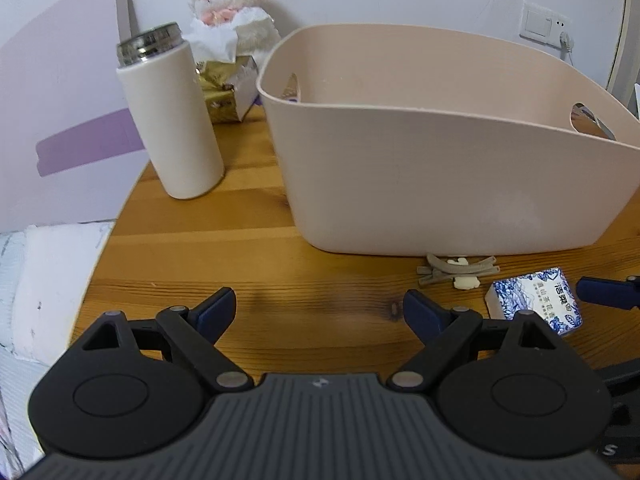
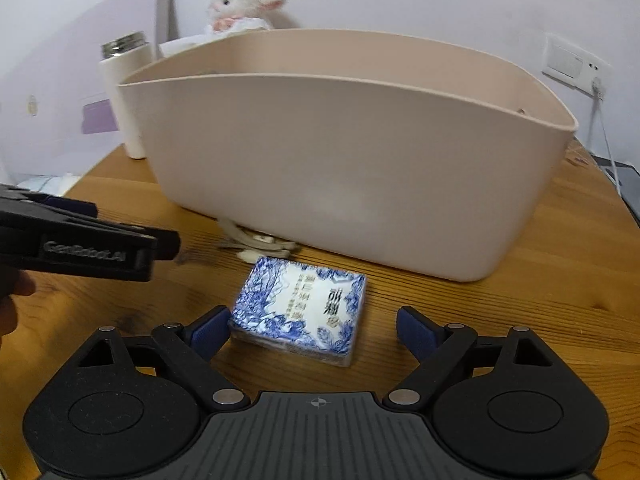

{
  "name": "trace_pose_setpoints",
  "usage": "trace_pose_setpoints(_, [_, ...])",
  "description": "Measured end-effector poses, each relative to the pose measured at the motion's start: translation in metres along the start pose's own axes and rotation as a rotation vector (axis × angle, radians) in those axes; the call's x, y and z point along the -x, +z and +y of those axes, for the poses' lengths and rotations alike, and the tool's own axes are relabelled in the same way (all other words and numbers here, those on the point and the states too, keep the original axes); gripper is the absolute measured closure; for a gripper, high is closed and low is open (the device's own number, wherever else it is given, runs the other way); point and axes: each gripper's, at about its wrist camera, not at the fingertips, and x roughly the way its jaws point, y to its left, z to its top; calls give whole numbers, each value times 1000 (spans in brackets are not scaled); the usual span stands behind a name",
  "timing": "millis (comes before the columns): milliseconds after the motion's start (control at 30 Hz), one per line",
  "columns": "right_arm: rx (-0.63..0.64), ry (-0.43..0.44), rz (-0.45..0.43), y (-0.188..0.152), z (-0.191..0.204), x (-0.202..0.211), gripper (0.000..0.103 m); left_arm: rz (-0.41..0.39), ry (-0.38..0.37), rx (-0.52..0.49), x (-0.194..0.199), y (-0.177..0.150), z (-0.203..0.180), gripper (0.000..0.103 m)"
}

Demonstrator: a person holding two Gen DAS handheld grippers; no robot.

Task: Organize objects
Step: 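Grasp the blue-and-white patterned box with the right tool while the left tool grasps the beige hair clip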

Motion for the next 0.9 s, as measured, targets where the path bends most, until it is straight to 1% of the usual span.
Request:
trace_pose_setpoints(133, [-27,-19,-5,-2,-16,0,12,7,-44,13,-6,0,-6,12])
trace_pose_setpoints(367, [-28,-50,-19,-7,-40,0,12,22,-123,23,-18,4,-27,12])
trace_pose_setpoints(467, [-29,-57,-25,-8,-49,0,12,35,-143,23,-24,8,-36,12])
trace_pose_setpoints(600, [-14,-61,-33,-11,-54,-1,12,33,-142,23,-31,12,-45,7])
trace_pose_setpoints(700, [-9,-59,-44,-11,-56,-3,11,27,-143,27,-34,15,-51,7])
trace_pose_setpoints(767, [-8,-59,-50,-12,-55,-3,12,25,-130,18,-37,17,-55,7])
trace_pose_setpoints(833, [-7,-55,-57,-11,-54,-3,15,18,-102,-5,-39,18,-60,8])
trace_pose_setpoints(900, [-7,-50,-63,-11,-53,-2,25,1,-104,-14,-39,18,-61,12])
